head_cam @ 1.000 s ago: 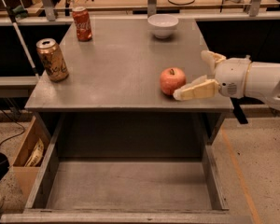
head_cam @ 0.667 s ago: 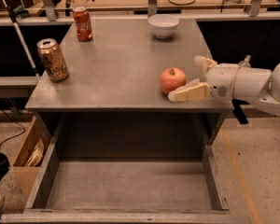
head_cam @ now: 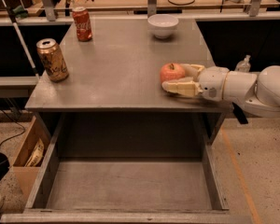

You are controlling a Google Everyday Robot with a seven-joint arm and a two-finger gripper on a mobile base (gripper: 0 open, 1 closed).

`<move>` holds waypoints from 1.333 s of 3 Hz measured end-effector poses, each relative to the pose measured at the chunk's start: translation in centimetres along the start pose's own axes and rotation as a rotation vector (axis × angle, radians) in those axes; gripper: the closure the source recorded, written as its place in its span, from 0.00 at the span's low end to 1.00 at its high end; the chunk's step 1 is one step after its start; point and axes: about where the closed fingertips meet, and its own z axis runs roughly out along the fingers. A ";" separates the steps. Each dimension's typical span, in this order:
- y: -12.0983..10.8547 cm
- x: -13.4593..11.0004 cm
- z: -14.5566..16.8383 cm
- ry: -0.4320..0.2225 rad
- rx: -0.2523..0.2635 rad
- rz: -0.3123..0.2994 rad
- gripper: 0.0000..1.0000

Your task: Move apple near coke can

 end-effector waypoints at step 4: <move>0.4 -0.2 0.6 0.000 -0.013 -0.002 1.00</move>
Offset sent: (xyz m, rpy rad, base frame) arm -0.0003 0.0025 0.0000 -0.0007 0.0008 0.0043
